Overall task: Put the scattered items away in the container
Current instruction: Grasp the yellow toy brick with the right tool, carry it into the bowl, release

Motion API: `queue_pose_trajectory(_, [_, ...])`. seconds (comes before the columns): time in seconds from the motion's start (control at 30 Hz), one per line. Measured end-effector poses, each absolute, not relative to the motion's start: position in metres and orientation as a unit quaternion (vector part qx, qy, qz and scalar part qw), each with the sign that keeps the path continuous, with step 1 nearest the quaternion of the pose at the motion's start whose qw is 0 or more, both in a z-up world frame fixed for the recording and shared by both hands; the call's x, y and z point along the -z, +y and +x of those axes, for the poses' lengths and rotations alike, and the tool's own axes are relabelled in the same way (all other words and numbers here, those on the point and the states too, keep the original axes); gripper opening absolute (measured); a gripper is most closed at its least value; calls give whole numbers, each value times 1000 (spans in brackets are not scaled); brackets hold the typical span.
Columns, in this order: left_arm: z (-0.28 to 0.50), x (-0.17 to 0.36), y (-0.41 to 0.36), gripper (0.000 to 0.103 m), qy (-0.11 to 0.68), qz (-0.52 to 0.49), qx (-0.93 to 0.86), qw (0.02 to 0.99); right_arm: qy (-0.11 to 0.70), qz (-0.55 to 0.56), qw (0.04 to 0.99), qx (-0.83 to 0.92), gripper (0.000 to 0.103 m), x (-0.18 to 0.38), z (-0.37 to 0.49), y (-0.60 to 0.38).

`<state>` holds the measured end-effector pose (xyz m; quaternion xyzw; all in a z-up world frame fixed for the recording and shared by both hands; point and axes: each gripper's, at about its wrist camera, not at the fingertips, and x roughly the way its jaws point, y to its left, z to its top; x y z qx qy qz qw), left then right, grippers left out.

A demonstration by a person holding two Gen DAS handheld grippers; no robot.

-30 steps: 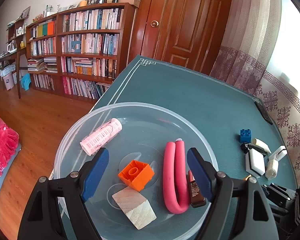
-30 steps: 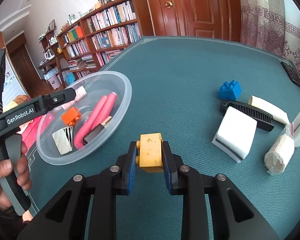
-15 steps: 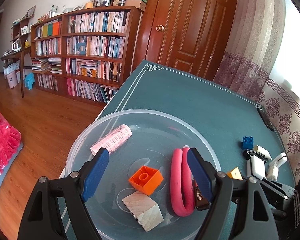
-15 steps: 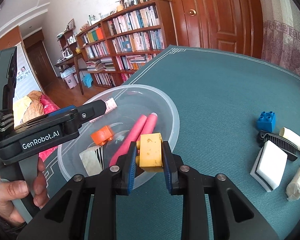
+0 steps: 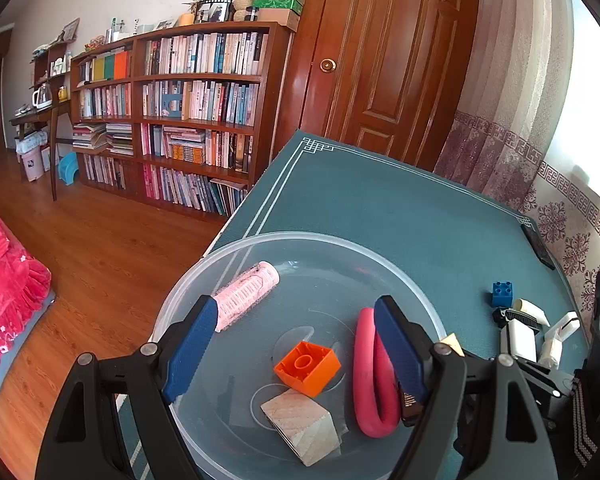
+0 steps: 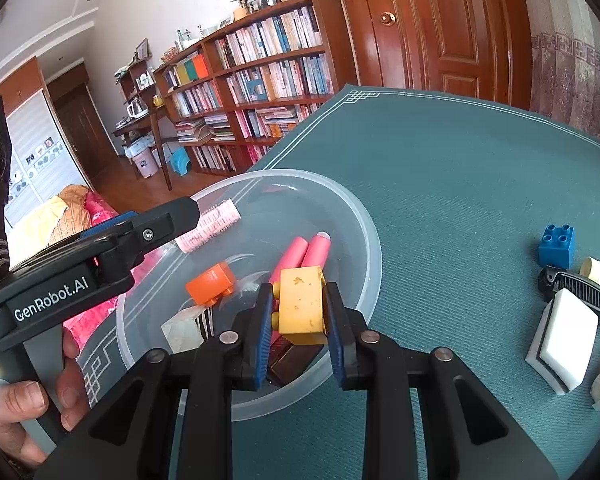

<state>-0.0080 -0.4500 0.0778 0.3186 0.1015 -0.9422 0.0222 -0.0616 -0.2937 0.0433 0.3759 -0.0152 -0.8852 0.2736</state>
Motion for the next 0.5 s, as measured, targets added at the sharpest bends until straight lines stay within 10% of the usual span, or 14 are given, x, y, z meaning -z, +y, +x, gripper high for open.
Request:
queue_pose_trajectory(0.17, [-8,-78,-450,84,101,318,942,22,-23,366,283,886,47,-47,-59,-292])
queue_pose_trajectory(0.5, [-8,-79,-447,84,101,318,942,21,-25,361,285,888,47,-49,-51,-287])
